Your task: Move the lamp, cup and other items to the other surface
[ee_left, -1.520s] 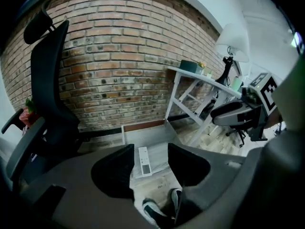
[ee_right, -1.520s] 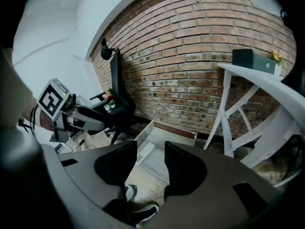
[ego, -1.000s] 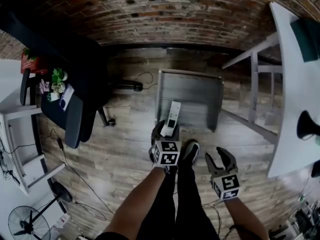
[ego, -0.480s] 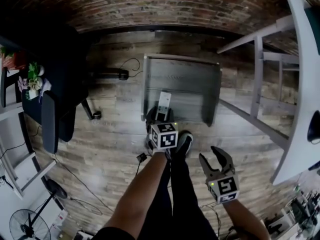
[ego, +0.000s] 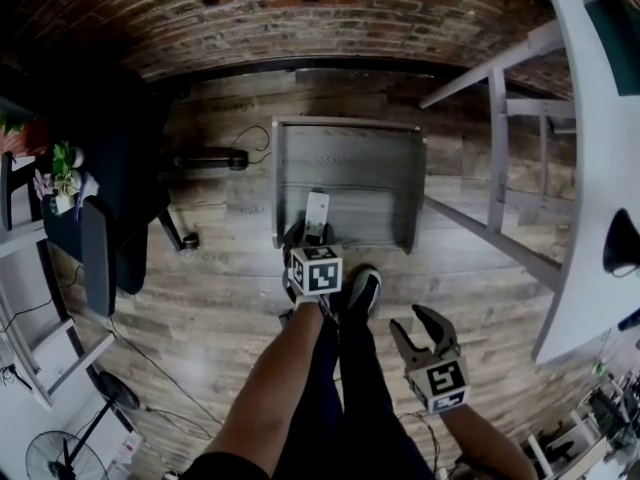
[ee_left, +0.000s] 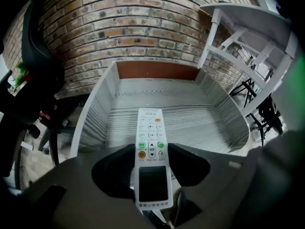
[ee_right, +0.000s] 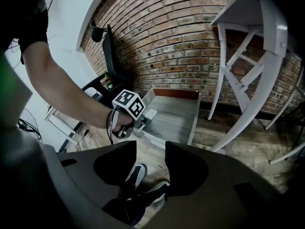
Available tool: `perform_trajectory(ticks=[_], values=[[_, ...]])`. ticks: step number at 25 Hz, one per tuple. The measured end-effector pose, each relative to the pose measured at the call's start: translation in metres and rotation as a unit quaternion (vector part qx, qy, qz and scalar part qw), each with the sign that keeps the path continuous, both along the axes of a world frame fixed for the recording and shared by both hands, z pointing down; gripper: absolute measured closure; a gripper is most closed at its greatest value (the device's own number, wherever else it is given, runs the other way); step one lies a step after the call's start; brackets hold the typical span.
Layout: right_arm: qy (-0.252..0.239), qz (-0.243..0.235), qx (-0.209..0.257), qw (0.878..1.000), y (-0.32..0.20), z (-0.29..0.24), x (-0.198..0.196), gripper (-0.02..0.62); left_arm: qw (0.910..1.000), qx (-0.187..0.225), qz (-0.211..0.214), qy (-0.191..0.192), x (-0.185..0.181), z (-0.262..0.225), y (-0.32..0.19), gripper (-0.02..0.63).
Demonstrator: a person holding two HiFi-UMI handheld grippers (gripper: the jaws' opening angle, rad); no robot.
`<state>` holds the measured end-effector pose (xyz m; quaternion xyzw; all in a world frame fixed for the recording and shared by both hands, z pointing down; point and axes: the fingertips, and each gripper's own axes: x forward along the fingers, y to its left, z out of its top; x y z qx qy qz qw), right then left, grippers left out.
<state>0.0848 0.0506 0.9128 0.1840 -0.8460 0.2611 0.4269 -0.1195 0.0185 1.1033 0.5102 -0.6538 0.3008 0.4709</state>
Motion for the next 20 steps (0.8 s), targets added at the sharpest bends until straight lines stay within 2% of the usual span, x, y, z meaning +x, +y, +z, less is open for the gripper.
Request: perform_trajectory(ticks=[3, 7, 9, 16, 20], values=[[-0.001, 0.013, 0.008, 1.000, -0.006, -0.015, -0.001, 0.400, 0.9999, 0.002, 0.005, 0.010, 0.004, -0.026, 0.002, 0.390], [-0.008, 0.032, 0.025, 0.999, -0.018, -0.051, -0.005, 0.400, 0.9986, 0.046, 0.003, 0.027, 0.004, -0.084, -0.004, 0.391], [-0.017, 0.039, 0.036, 0.998, -0.024, -0.075, -0.011, 0.402, 0.9980, 0.054, 0.006, 0.031, 0.000, -0.117, -0.001, 0.391], [-0.042, 0.059, 0.075, 0.995, -0.031, -0.176, -0.025, 0.405, 0.9943, 0.099, 0.031, 0.027, -0.015, -0.258, 0.005, 0.390], [-0.054, 0.066, 0.106, 0.991, -0.038, -0.232, -0.026, 0.406, 0.9898, 0.127, 0.051, 0.039, -0.014, -0.334, 0.010, 0.391]])
